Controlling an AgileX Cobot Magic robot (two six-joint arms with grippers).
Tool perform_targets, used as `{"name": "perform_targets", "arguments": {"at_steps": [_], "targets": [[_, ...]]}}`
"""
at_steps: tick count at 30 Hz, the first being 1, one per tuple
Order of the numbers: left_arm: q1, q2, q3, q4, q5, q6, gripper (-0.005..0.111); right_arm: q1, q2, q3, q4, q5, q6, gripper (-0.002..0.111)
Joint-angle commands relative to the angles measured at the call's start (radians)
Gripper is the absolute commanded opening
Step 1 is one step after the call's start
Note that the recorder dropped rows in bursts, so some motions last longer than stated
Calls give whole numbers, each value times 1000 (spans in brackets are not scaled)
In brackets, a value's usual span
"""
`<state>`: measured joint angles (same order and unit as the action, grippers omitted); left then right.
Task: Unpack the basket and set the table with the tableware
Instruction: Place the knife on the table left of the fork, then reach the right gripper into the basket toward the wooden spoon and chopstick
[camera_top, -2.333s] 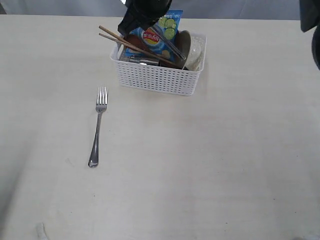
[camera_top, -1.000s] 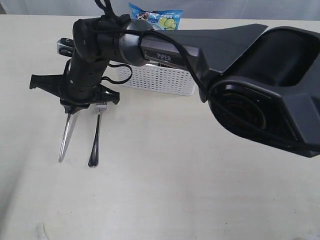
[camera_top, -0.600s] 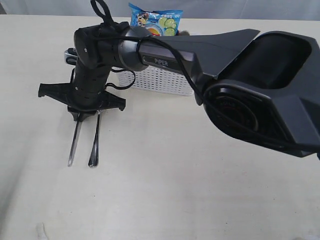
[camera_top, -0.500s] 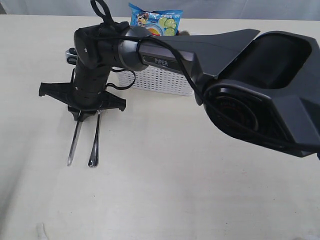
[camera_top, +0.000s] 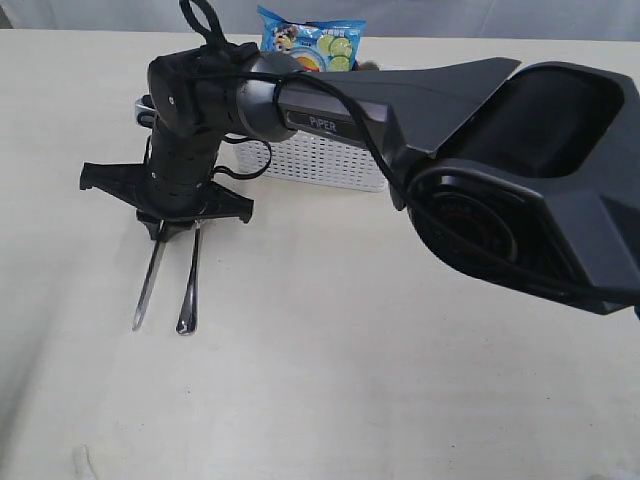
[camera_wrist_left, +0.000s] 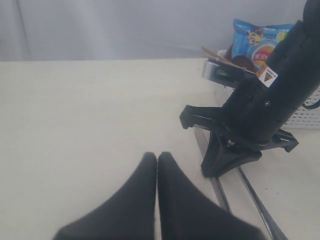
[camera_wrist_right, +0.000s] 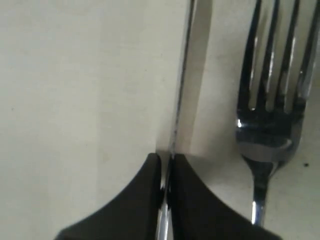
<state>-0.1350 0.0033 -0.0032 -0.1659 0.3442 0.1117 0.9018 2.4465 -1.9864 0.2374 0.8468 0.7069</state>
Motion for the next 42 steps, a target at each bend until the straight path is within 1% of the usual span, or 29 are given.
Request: {"name": "perform_targets", "arguments": {"at_steps": [1, 3, 5, 6, 9, 11, 18, 23, 27, 32, 35, 38, 42], "targets": [[-8, -3, 3, 4, -2, -3, 0, -2, -1, -1, -28, 33, -1, 0], [-8, -3, 3, 4, -2, -3, 0, -2, -1, -1, -28, 43, -1, 2], [-8, -3, 3, 4, -2, -3, 0, -2, -1, -1, -28, 52, -1, 12], [-8, -3, 3, 4, -2, -3, 0, -2, -1, -1, -28, 52, -1, 20], [-8, -3, 3, 4, -2, -3, 0, -2, -1, -1, -28, 50, -1, 34], [-8, -3, 3, 4, -2, -3, 0, -2, -1, -1, -28, 50, -1, 39], [-8, -3, 3, 4, -2, -1, 0, -2, -10, -1, -28, 52, -1, 40], [-8, -3, 3, 4, -2, -1, 0, -2, -69, -1, -26, 47, -35, 40], [-8, -3, 3, 4, -2, -1, 0, -2, -151, -1, -26, 35, -135, 40], [-8, -3, 3, 4, -2, -1, 0, -2, -274, -1, -47, 70, -393, 40], [-8, -3, 3, 4, -2, -1, 0, -4, -337, -1, -165, 130, -473, 40], [-8, -3, 3, 4, -2, -1, 0, -4, -384, -1, -328, 194, -507, 40], [-8, -3, 3, 0, -2, -1, 0, -4, -418, -1, -539, 225, -528, 40]]}}
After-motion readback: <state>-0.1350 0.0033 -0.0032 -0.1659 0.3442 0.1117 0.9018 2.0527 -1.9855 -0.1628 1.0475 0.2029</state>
